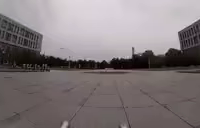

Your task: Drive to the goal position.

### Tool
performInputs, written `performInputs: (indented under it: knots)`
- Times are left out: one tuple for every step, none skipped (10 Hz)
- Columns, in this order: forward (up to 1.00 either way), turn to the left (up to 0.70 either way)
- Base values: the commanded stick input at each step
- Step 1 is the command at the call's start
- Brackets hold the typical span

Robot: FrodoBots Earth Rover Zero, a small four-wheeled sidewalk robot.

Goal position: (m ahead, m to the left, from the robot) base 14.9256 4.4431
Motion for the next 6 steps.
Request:
performInputs:
  knots:
    - [0.70,0.00]
    - [0.70,0.00]
    - [0.70,0.00]
    - [0.70,0.00]
    - [0.70,0.00]
    - [0.70,0.00]
